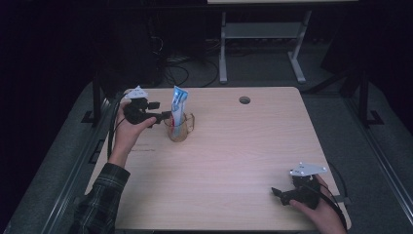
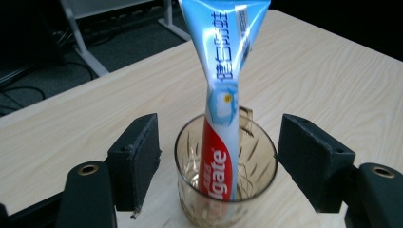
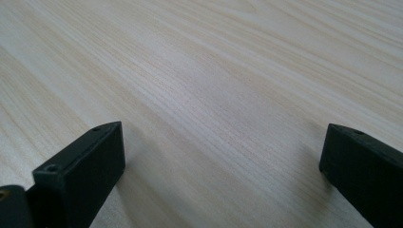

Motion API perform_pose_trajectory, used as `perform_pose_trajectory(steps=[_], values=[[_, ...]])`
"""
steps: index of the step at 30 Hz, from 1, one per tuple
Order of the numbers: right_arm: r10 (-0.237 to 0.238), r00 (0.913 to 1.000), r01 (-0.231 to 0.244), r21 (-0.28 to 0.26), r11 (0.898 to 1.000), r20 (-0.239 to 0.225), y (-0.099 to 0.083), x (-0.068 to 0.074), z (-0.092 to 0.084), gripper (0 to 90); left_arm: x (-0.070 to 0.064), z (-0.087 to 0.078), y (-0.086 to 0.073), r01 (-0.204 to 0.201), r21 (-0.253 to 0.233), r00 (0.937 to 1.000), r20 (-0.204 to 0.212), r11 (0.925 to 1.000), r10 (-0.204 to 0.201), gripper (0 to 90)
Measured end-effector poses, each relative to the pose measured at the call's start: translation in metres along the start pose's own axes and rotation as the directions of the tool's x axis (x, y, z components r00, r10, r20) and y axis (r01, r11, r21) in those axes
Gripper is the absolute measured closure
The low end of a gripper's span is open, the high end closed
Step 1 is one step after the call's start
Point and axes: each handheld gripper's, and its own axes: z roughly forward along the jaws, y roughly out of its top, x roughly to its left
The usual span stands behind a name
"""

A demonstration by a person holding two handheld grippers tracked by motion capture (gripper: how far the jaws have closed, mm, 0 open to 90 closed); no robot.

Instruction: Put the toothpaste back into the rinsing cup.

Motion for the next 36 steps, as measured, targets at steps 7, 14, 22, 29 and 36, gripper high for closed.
perform_pose_trajectory(steps=[7,14,22,29,36], values=[[0.0,1.0,0.0,0.001,1.0,0.001,0.0,0.0,0.0,0.6,-0.007,-0.012,-0.006,-0.01,0.031,0.9999,-0.006,0.9995,0.01,29.0],[0.0,1.0,0.0,0.001,1.0,0.001,0.0,0.0,0.0,0.6,-0.017,-0.019,-0.016,-0.016,0.066,0.9999,0.0,0.9977,0.017,28.4],[0.0,1.0,0.0,0.001,1.0,0.002,0.0,0.0,0.0,0.6,-0.03,-0.021,-0.031,-0.03,0.095,0.9995,0.007,0.995,0.03,28.1],[0.0,1.0,0.0,0.001,1.0,0.002,0.0,0.0,0.0,0.6,-0.043,-0.021,-0.043,-0.047,0.1,0.9987,0.025,0.9939,0.044,28.1],[0.0,1.0,0.0,0.001,1.0,0.002,0.0,0.0,0.0,0.6,-0.055,-0.022,-0.057,-0.048,0.095,0.9984,0.034,0.9943,0.045,28.3]])
